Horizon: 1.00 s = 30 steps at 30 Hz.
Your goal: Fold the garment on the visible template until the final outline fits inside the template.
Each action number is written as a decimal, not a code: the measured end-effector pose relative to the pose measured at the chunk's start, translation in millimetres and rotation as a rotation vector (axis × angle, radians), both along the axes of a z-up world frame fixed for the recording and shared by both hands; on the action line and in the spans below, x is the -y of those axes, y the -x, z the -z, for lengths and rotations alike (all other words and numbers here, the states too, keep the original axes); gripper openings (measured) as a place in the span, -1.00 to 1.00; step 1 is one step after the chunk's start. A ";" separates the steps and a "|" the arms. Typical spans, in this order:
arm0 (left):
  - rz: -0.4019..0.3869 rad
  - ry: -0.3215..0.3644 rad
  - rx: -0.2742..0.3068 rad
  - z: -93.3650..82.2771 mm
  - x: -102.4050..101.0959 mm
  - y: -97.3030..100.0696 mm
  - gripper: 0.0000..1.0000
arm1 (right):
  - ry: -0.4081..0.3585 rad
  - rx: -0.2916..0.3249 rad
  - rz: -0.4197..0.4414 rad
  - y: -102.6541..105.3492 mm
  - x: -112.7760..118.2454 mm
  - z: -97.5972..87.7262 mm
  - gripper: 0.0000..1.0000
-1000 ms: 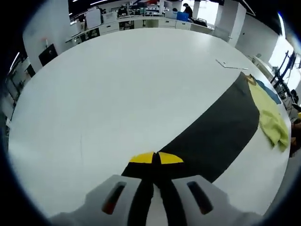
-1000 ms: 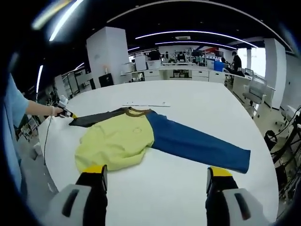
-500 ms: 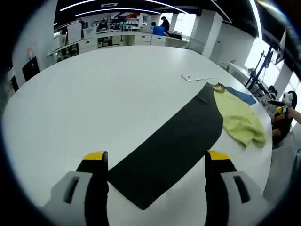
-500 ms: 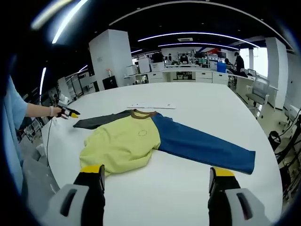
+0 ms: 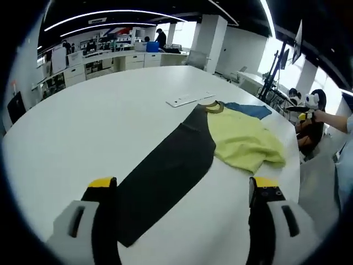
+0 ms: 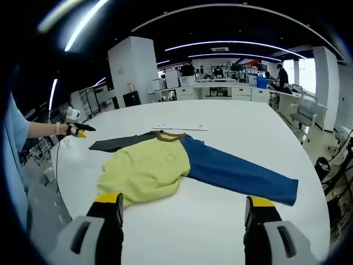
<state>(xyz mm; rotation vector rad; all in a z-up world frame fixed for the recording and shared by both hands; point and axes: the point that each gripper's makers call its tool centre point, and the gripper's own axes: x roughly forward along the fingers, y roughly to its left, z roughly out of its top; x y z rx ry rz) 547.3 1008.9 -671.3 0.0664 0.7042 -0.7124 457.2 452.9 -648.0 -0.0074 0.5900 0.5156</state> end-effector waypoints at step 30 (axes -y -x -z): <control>0.164 0.056 0.055 -26.1 127.1 90.5 0.60 | 0.012 0.043 -0.147 22.7 -3.5 -10.2 0.81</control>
